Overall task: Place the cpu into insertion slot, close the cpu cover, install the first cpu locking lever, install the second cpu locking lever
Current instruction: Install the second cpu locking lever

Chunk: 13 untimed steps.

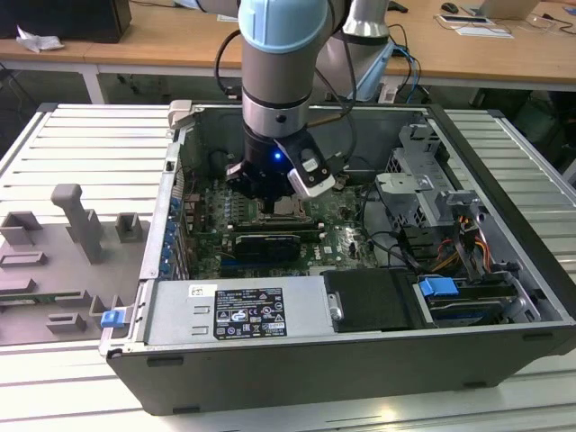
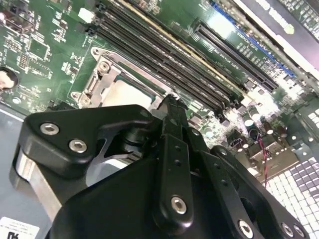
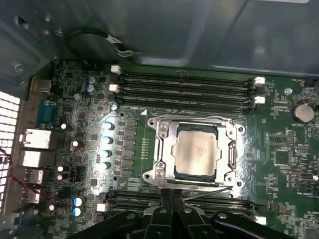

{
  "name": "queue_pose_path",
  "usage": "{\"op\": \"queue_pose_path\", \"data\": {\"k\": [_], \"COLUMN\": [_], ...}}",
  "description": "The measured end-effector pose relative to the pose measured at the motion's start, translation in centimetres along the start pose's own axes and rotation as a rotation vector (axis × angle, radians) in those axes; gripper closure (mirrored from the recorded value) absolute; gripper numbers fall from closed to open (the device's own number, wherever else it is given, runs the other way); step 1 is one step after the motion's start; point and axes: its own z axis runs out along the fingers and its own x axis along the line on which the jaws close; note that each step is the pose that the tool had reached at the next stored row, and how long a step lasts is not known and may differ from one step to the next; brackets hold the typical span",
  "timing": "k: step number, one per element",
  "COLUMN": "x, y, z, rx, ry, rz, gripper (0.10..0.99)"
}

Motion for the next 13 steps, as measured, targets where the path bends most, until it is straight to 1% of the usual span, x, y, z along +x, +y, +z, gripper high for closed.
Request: {"op": "queue_pose_path", "data": {"k": [3,6,7,9,11,12,13], "x": [0.12,0.16,0.24,0.38,0.61,0.69,0.72], "y": [-0.15,-0.22,-0.26,-0.3,-0.31,-0.39,-0.43], "z": [0.22,0.68,0.97,1.18,1.28,1.38,1.42], "rx": [-0.003,-0.003,-0.005,-0.011,-0.025,-0.04,-0.048], "ry": [-0.0003,-0.0002,-0.0004,-0.0006,-0.0018,-0.0028,-0.0034], "rz": [0.0,0.0,0.0,0.0,0.0,0.0,0.0], "gripper": [0.98,0.98,0.98,0.98,0.98,0.98,0.98]}}
